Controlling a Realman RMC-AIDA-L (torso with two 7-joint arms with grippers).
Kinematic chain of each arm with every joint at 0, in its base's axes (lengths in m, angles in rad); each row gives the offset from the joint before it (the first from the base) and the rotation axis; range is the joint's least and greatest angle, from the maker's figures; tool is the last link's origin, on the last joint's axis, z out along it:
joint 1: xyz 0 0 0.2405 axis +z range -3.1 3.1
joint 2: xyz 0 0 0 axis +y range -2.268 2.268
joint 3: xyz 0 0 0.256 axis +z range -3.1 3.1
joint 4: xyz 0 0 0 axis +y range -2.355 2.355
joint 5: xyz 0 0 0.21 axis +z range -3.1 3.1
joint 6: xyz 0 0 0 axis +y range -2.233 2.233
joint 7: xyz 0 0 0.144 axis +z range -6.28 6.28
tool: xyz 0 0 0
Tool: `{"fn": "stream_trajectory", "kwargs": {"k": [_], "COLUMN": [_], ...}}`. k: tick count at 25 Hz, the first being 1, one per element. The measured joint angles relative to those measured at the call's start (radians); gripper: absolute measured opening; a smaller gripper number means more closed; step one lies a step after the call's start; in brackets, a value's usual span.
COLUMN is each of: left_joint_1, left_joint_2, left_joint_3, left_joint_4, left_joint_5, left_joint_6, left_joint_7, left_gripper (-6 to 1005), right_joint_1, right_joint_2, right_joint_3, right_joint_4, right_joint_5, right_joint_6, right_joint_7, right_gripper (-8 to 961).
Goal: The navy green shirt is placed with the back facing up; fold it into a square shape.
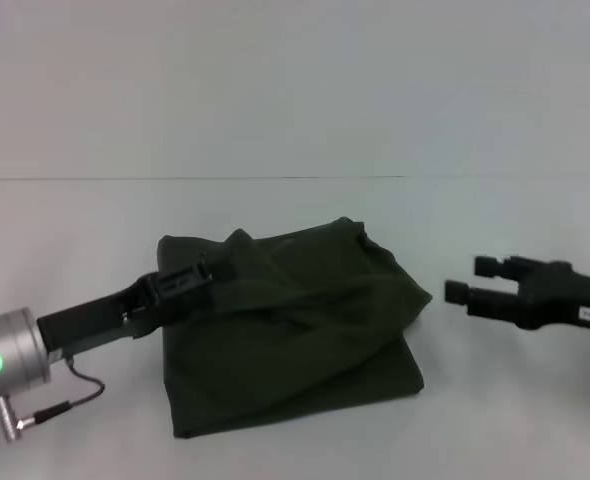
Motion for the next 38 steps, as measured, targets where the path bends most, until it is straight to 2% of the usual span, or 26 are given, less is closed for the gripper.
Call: {"fn": "stream_trajectory", "kwargs": {"k": [3, 6, 12, 16, 23, 30, 38], "left_joint_1": [0.018, 0.03, 0.082, 0.12, 0.162, 0.177, 0.216], "left_joint_2": [0.001, 0.008, 0.026, 0.037, 0.034, 0.054, 0.046], "left_joint_3": [0.0, 0.001, -0.002, -0.007, -0.011, -0.021, -0.055], "left_joint_4": [0.002, 0.003, 0.013, 0.018, 0.036, 0.046, 0.06], "left_joint_5": [0.01, 0.039, 0.047, 0.048, 0.045, 0.072, 0.074], "left_joint_6": [0.032, 0.049, 0.061, 0.108, 0.154, 0.22, 0.249], "left_joint_7": [0.065, 0.129, 0.221, 0.321, 0.461, 0.592, 0.739], "left_gripper": [923, 921, 920, 920, 920, 920, 920], "right_joint_1": [0.021, 0.068, 0.22, 0.316, 0.459, 0.581, 0.609], "right_joint_2": [0.017, 0.035, 0.039, 0.044, 0.057, 0.069, 0.07], "right_joint_3": [-0.029, -0.107, -0.317, -0.433, -0.626, -0.693, -0.783], "right_joint_4": [-0.106, -0.227, -0.341, -0.368, -0.399, -0.379, -0.333], "right_joint_5": [-0.017, -0.095, -0.282, -0.395, -0.594, -0.707, -0.744], "right_joint_6": [-0.067, -0.076, -0.048, -0.033, 0.034, 0.051, 0.119], "right_joint_7": [0.095, 0.225, 0.492, 0.632, 0.824, 0.87, 0.84], "right_gripper": [795, 795, 794, 794, 793, 792, 794]}}
